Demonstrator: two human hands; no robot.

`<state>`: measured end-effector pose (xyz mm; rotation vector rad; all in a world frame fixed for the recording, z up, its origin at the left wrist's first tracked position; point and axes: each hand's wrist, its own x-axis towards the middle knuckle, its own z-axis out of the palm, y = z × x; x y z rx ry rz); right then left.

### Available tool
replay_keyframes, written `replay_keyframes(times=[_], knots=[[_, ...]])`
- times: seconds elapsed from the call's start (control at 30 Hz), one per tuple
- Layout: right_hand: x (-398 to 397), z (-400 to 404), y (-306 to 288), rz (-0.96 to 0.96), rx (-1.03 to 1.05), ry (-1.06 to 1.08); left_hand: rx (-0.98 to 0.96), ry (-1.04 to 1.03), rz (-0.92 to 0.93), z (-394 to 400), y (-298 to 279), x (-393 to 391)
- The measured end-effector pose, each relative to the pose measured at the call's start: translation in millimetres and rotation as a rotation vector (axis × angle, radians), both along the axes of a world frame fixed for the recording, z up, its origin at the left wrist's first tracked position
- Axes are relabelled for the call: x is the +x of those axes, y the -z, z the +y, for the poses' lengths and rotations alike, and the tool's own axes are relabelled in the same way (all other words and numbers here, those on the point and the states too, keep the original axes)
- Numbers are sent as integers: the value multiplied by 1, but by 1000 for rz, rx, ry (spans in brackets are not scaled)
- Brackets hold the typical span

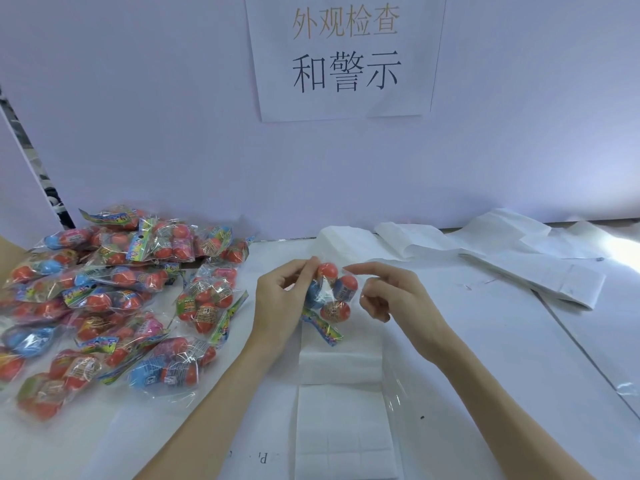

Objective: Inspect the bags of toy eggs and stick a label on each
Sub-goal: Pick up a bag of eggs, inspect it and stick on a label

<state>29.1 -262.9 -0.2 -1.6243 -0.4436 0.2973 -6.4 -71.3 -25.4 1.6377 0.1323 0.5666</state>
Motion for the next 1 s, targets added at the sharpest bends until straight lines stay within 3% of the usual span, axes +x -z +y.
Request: replay_keyframes(times=[0.2,0.3,0.4,0.5,0.63,0.87,1.0], knots=[[-6,4,3,-149,-259,-44,78,44,-60,-6,2,-2],[-6,7,1,-2,-67,-12,-7,36,-57,-7,0,-1],[-5,5,-3,133,98,-147,-73,89,-20,-6,0,0],[-8,5,-1,34,-42,-163,-93,136,-49,-3,-1,-1],[-2,3,4,-159,-266,12,-250,88,-61,6,-5,-1],[0,-20,-3,-1,-486,-469,-279,-12,-118,11,-5,2],[2,-13,0,-109,-386,-232,-167,-190,-140,18,-3,2]])
